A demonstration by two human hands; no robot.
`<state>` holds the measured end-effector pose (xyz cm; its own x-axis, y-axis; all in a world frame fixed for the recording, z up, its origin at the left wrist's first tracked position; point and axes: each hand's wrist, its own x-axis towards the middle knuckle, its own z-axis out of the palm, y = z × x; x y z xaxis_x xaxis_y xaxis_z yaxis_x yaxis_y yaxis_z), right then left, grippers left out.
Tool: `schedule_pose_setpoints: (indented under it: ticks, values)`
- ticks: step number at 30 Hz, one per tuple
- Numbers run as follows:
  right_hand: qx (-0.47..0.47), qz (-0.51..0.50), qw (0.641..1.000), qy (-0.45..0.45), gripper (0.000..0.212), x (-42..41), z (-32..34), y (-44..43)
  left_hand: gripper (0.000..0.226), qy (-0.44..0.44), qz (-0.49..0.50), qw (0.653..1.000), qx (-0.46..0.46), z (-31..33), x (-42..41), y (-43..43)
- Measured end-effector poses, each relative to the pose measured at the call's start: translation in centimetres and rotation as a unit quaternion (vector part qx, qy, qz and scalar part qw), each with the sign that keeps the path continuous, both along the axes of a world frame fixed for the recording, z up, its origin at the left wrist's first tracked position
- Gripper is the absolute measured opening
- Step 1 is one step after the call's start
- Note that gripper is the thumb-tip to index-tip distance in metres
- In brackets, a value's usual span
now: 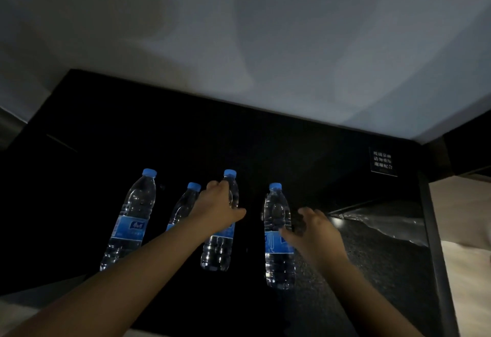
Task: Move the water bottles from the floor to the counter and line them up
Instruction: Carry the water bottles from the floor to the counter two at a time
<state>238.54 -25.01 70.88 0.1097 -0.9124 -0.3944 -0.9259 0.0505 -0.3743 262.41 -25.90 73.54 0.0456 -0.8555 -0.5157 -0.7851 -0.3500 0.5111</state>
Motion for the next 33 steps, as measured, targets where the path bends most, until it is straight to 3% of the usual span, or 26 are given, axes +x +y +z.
schedule_pose_setpoints:
  ticks: [9, 18, 27, 33]
  values:
    - [-0.015, 0.095, 0.991, 0.092, 0.068, -0.3, 6.1, 2.5, 0.066, -0.016, -0.189, 0.982, -0.022, 4.1, 0.4, 2.1]
    - [-0.01, 0.045, 0.987, 0.152, 0.057, -3.8, 9.7, 7.7, 0.05, -0.024, -0.332, 0.94, -0.074, 6.0, -6.0, 2.7]
    - [-0.029, -0.016, 0.982, 0.188, 0.058, -11.4, 11.5, 15.6, 0.06, -0.03, -0.453, 0.887, -0.082, 7.7, -15.1, 6.1]
    - [-0.032, -0.085, 0.973, 0.214, 0.053, -18.3, 13.2, 24.8, 0.058, -0.039, -0.524, 0.846, -0.09, 9.9, -24.0, 12.7]
